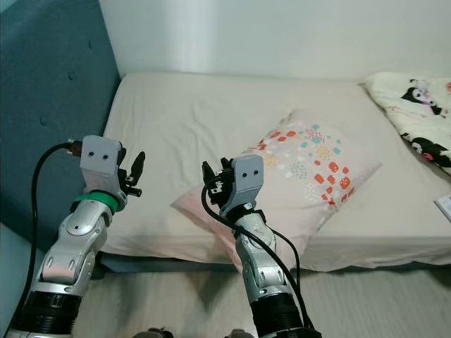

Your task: Clean up the room

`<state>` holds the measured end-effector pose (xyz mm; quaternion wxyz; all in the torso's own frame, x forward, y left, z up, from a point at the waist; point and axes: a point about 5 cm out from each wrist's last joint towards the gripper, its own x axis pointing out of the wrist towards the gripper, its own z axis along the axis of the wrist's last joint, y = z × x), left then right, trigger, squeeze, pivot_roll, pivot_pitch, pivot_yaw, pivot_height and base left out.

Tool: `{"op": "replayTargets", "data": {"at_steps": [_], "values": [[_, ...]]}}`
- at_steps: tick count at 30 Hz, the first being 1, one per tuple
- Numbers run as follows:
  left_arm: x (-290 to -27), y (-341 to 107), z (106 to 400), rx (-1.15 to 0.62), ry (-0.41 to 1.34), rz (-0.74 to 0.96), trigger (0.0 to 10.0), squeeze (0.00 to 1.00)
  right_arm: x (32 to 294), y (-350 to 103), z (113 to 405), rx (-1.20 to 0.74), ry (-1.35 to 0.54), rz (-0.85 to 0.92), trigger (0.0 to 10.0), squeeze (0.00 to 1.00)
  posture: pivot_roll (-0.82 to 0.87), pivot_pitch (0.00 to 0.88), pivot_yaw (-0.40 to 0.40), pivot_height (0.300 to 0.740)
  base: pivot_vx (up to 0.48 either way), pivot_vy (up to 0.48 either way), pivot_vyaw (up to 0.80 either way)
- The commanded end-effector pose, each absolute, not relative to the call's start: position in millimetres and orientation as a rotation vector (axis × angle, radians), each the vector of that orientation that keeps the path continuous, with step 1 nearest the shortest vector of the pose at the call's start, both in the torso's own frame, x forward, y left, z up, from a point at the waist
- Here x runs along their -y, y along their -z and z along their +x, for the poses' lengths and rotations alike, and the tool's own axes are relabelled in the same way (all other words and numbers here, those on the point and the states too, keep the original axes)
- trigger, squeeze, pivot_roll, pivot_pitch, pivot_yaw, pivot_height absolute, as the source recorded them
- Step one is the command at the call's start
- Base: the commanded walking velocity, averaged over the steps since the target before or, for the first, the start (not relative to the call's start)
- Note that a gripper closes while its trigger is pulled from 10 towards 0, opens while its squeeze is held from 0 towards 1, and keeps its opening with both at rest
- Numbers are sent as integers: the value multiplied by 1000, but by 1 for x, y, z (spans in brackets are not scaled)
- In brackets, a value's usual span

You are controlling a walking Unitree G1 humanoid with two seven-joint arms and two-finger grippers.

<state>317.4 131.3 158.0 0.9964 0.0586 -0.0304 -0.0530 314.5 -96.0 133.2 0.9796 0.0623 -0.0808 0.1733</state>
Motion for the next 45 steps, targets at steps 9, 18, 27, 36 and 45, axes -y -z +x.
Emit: {"op": "replayTargets", "data": {"at_steps": [9,18,27,36,45], "values": [[-128,-152,315,37,113,117,10000,0,101,-126,312,135,-336,122,10000,0,-83,29,62,740,0,-53,0],[-126,-149,313,27,131,137,10000,0,98,-128,310,148,-347,126,10000,0,-87,37,67,740,0,0,0],[-123,-147,313,26,144,149,10000,0,102,-129,311,157,-327,119,10000,0,-90,44,67,740,0,0,0],[-125,-147,313,24,135,146,10000,0,107,-127,312,152,-291,91,10000,0,-93,46,68,695,0,0,0],[-125,-147,313,22,139,149,10000,0,107,-127,312,150,-285,97,10000,0,-94,47,72,655,0,0,0]]}}
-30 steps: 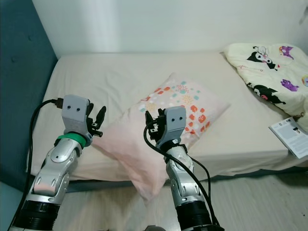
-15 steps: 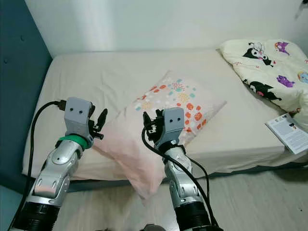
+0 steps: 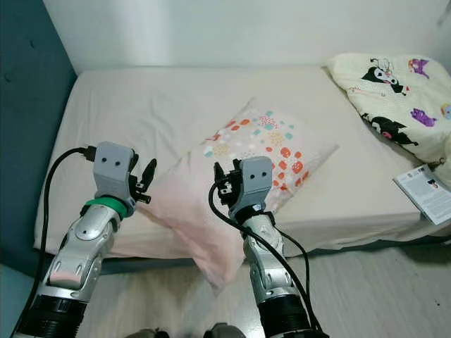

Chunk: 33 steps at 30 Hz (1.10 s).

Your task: Clean up the room

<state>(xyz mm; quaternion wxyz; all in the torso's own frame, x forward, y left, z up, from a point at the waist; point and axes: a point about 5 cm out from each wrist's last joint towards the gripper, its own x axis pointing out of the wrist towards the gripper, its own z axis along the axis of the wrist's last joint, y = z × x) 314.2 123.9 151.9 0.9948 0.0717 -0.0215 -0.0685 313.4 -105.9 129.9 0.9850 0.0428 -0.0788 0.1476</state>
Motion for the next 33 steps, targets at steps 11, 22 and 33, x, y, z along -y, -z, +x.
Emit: {"op": "replayTargets", "data": {"at_steps": [11,22,33], "values": [[-126,-147,313,22,144,153,10000,0,109,-128,314,152,-271,99,10000,0,-91,47,78,615,0,0,0],[-126,-148,313,23,149,155,10000,0,117,-131,318,164,-243,81,10000,0,-88,56,81,555,0,0,0],[-120,-181,343,116,137,171,10000,0,192,-173,336,286,-51,-55,10000,0,-81,120,88,525,0,0,0]]}}
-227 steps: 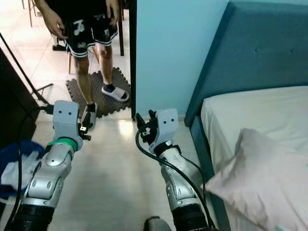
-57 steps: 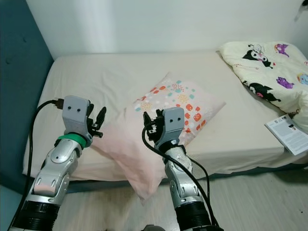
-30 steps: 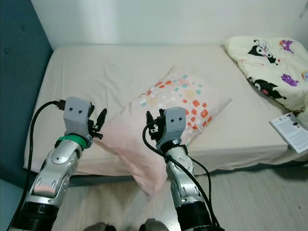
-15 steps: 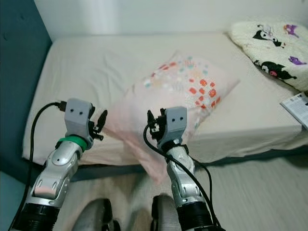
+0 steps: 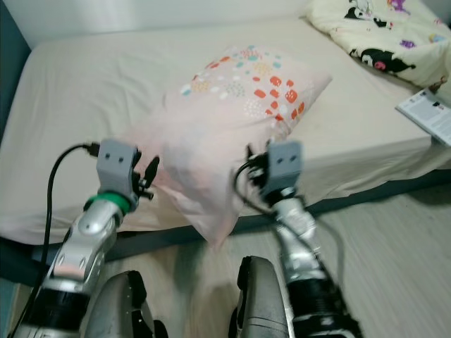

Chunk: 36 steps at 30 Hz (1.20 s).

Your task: Clean up the room

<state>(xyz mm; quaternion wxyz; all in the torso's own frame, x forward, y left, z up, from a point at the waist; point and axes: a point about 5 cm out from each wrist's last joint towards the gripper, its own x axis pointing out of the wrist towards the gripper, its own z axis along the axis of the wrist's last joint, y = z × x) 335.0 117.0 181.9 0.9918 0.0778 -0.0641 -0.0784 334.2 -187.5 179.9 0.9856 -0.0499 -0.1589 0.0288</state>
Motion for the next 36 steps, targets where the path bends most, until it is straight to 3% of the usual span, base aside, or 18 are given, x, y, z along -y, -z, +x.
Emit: {"op": "replayTargets", "data": {"at_steps": [1,9,20,27,29,31,32,36], "values": [[-120,-181,343,116,137,171,10000,0,192,-173,336,286,-51,-55,10000,0,-81,120,88,525,0,0,0],[-140,-210,381,154,2,224,10000,0,194,-159,363,156,-20,216,10000,0,-63,258,87,525,0,0,0],[-173,-264,407,257,-206,181,10000,0,186,-138,381,-46,-108,235,10000,0,-34,309,52,525,0,0,0],[-172,-275,413,265,-225,228,10000,0,185,-131,384,-107,-47,256,10000,0,-6,324,46,525,0,0,0],[-163,-272,416,237,-196,306,10000,0,182,-129,384,-124,-21,256,10000,0,-5,325,46,525,0,0,0],[-143,-257,420,166,-96,488,10000,0,176,-127,385,-129,2,276,10000,0,-13,333,53,525,0,0,0],[-143,-257,420,166,-96,488,10000,0,176,-127,385,-129,2,276,10000,0,-13,333,53,525,0,0,0],[-119,-226,418,59,201,705,10000,0,182,-137,388,-82,36,250,10000,0,-28,330,62,525,0,0,0]]}}
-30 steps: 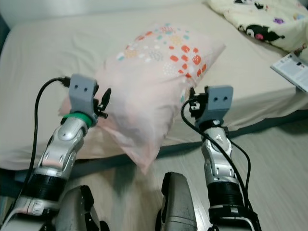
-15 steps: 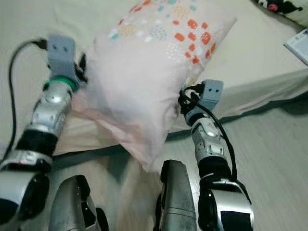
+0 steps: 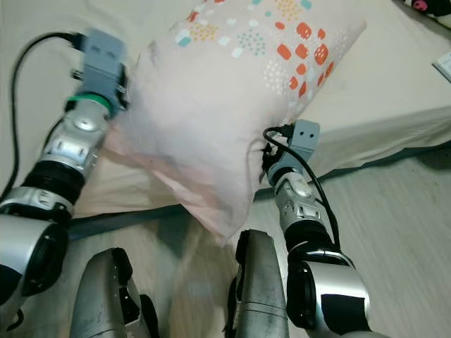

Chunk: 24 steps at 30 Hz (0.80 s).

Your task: Clean up the room

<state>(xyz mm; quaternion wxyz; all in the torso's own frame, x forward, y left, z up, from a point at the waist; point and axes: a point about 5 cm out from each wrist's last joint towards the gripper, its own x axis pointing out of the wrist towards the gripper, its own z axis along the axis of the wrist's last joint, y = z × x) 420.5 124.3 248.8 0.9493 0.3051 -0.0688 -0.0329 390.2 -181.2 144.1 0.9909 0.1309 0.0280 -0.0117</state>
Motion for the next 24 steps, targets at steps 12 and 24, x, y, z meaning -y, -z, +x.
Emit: {"op": "replayTargets", "data": {"at_steps": [12,24], "values": [[-150,-218,402,12,533,660,10000,0,221,-166,394,-6,88,72,10000,0,-7,316,46,525,0,0,0],[-172,-190,350,-28,642,574,10000,0,165,-230,417,149,-152,-46,10000,0,10,314,26,525,0,0,0]]}}
